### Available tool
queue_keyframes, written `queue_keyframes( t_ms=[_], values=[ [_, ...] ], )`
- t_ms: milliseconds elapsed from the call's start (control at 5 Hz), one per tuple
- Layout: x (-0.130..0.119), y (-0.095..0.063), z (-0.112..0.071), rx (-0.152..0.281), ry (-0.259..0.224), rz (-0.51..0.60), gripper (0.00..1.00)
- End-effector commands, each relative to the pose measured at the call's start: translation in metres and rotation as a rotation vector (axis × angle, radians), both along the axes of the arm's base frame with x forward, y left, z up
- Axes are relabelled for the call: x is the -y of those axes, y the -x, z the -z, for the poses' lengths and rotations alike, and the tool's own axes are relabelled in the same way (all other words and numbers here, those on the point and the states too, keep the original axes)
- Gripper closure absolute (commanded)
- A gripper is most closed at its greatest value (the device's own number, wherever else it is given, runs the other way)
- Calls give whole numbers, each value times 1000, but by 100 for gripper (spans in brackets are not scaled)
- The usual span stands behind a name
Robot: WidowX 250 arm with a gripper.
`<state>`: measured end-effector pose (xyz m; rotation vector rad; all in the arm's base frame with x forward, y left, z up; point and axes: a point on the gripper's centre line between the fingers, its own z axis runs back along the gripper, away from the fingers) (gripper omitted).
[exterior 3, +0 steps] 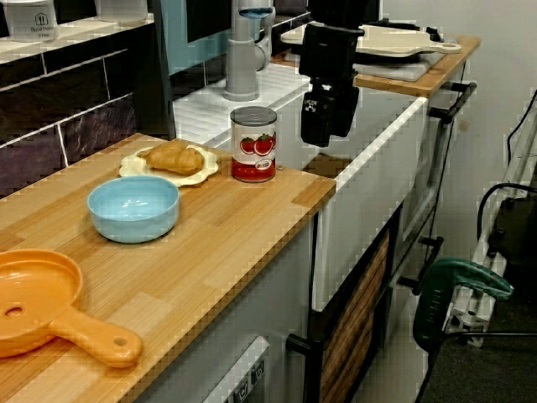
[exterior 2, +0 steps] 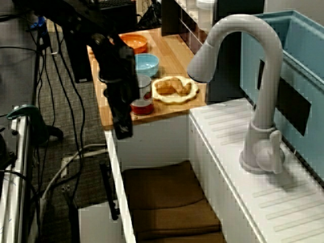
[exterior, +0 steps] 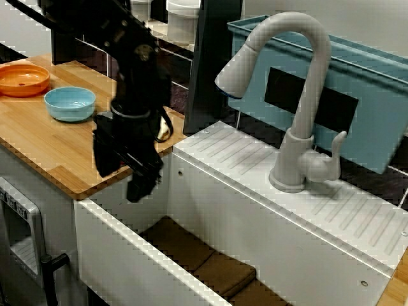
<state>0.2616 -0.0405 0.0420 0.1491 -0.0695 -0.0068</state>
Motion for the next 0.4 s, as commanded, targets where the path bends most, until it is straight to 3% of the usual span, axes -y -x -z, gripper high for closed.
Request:
queue_keyframes(
  t_ms=[0, 200],
  values=[
    [11, -30, -18, 117, 47, 10, 0],
    [8, -43, -22, 110, 42, 0, 100]
  ],
)
